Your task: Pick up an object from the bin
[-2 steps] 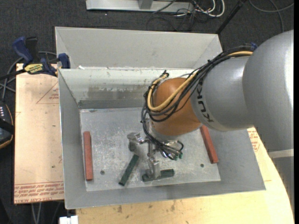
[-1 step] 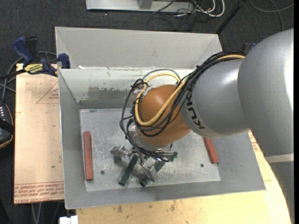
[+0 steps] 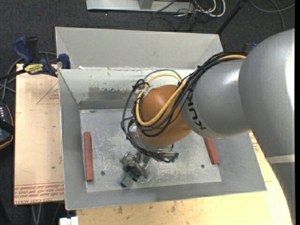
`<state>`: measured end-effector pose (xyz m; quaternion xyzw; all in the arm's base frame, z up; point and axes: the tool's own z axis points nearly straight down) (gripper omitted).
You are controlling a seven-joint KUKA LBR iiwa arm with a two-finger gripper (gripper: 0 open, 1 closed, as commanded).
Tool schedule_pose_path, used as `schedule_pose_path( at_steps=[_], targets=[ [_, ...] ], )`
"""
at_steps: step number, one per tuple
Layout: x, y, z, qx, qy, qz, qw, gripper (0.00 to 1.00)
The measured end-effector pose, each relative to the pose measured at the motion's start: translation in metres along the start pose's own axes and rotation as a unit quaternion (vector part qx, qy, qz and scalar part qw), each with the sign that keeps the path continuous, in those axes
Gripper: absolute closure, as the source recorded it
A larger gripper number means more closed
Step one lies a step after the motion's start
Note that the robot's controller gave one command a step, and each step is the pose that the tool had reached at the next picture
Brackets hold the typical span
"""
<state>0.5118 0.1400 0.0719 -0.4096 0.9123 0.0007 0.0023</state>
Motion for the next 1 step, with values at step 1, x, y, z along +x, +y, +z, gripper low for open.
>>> schedule_pose_path(
  at_steps=[1],
  targets=[
    [-0.0032, -0.0120, -0.1405, 0.002, -0.0018, -0.123, 0.9924, 1.00]
  ],
)
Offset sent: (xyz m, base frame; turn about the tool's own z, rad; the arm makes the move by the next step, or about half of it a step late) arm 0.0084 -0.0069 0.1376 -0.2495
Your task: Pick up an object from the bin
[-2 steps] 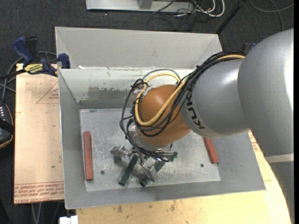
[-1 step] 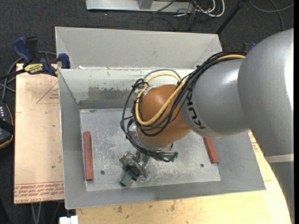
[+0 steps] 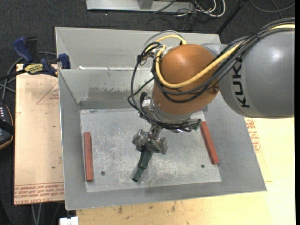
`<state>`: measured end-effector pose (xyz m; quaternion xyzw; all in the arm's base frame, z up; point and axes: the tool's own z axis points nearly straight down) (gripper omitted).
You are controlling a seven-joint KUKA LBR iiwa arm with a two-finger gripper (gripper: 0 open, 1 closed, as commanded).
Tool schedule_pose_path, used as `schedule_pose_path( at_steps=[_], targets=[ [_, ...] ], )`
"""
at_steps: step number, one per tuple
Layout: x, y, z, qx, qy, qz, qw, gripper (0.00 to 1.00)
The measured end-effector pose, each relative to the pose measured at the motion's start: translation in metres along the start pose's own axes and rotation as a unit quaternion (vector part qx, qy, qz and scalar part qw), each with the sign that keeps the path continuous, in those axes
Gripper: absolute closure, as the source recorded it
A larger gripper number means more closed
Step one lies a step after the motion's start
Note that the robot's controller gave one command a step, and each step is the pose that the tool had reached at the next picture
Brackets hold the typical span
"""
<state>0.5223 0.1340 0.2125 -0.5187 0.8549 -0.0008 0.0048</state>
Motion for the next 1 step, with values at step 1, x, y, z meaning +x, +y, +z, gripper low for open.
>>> schedule_pose_path(
  at_steps=[1],
  targets=[
    [0.0122, -0.0583, -0.0250, -0.001, 0.0012, -0.147, 0.9892, 1.00]
  ],
)
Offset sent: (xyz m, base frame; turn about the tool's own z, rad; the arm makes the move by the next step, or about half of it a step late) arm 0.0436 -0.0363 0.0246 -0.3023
